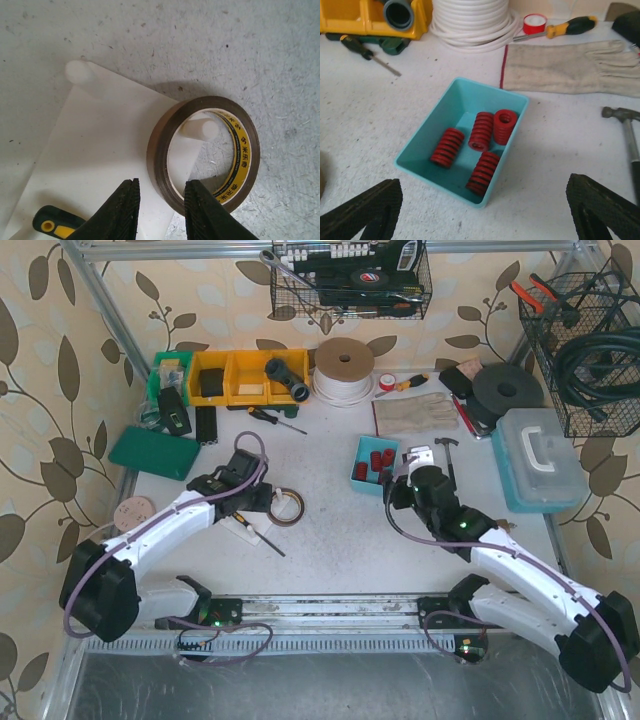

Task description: Install the large spring

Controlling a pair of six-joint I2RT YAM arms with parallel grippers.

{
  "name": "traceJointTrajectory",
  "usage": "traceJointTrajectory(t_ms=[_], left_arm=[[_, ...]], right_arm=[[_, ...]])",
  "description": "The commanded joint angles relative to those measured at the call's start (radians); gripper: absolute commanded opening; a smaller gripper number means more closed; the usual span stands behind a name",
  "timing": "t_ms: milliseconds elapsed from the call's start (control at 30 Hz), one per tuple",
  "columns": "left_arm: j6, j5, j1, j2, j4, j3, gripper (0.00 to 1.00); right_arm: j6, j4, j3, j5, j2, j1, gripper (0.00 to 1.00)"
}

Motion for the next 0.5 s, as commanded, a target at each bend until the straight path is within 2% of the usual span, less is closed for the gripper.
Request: traceJointTrajectory(t_ms=[0,467], left_arm=[[0.018,-0.061,-0.039,0.041,0.008,0.019,0.31],[0.021,-0.051,-0.057,0.181,0.043,0.032,0.31]], right_arm=[[0.006,0.066,-0.023,0.103,-0.042,0.009,0.89],[0.006,0.068,-0.034,0.115,-0.063,0.010,0.90]])
